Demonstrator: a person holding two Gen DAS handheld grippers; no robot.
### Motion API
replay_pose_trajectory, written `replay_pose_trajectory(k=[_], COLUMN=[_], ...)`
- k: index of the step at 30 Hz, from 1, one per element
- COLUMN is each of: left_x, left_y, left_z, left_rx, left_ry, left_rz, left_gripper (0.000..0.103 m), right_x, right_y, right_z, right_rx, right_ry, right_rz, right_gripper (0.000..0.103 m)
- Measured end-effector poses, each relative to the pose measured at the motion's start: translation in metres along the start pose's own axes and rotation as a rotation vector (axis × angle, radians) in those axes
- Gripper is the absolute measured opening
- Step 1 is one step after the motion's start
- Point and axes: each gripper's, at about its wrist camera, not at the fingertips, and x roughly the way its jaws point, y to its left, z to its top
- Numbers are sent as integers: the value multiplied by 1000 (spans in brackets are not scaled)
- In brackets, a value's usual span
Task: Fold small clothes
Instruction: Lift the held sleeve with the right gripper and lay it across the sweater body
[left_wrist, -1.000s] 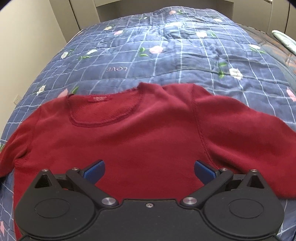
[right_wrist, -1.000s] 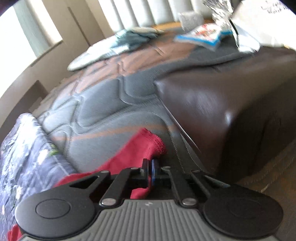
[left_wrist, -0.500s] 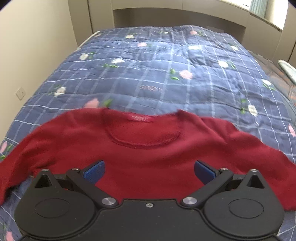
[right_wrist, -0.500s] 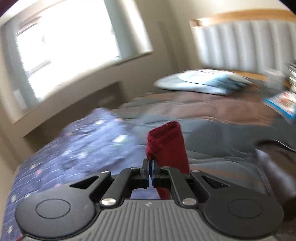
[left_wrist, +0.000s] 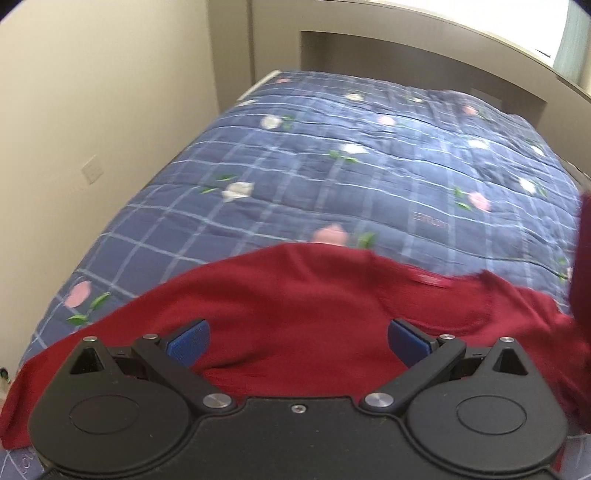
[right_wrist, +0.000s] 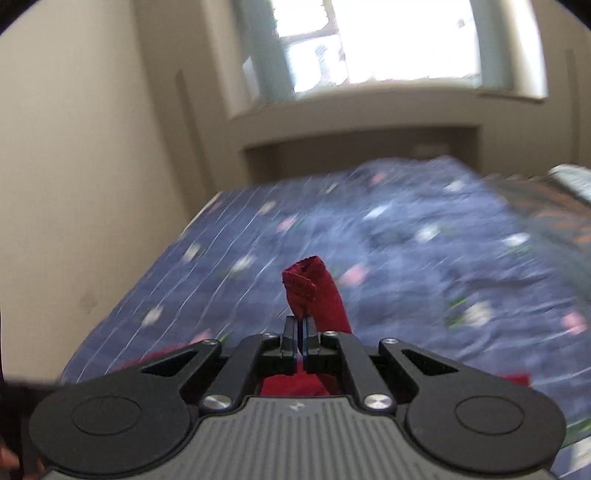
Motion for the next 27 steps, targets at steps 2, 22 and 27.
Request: replay_pose_trajectory(k=[2,22,27], left_x=[3,47,56], left_y=[16,32,0], left_z=[-1,-33,-44], left_rx=[-16,-21,31], left_ry=[6,78,110], left_rz=[10,-91,-122], left_gripper=[102,102,102], right_x=[17,20,-21], right_y=[22,52,9], right_z=[-16,-123,-124], right_rx=[-6,-82,-33], right_ry=[55,259,219], right_rz=[30,17,-169], right_gripper=[3,78,92])
